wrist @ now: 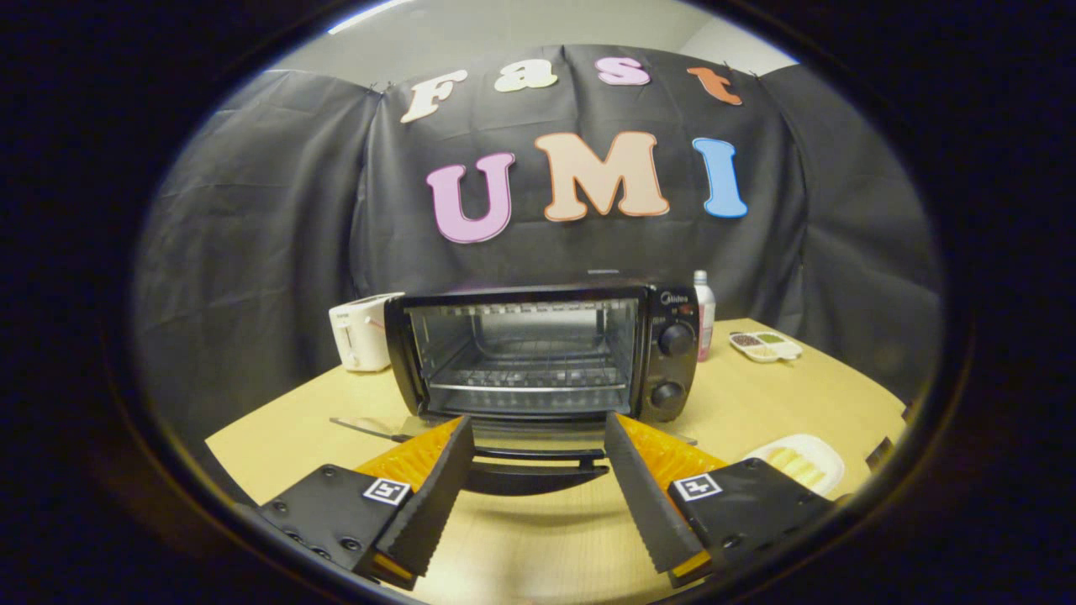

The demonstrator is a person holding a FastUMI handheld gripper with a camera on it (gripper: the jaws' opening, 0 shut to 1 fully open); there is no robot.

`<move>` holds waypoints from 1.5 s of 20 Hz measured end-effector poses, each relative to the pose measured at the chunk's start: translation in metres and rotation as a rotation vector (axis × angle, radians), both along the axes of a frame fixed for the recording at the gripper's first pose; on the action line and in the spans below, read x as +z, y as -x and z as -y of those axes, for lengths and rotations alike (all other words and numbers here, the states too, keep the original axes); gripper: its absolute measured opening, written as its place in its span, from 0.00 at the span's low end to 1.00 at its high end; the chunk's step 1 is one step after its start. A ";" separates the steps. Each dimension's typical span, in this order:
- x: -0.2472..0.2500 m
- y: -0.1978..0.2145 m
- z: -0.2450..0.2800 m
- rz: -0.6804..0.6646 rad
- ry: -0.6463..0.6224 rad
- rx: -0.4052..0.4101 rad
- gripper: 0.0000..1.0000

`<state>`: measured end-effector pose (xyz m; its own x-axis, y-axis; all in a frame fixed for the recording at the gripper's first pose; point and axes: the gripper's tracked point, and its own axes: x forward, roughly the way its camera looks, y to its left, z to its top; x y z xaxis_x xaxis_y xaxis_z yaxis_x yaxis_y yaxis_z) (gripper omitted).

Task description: Open the toaster oven, put the food inside, and close the toaster oven door.

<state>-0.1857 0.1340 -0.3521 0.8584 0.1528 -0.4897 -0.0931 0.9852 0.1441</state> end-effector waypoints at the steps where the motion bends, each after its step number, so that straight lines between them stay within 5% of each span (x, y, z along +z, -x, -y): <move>1: -0.006 0.004 0.000 -0.017 0.000 0.000 0.97; 9: -0.062 0.040 0.001 -0.176 0.011 0.005 0.98; 22: -0.059 0.031 0.005 -0.103 0.000 0.019 0.97; 30: -0.061 0.010 0.169 -0.129 0.078 -0.294 0.96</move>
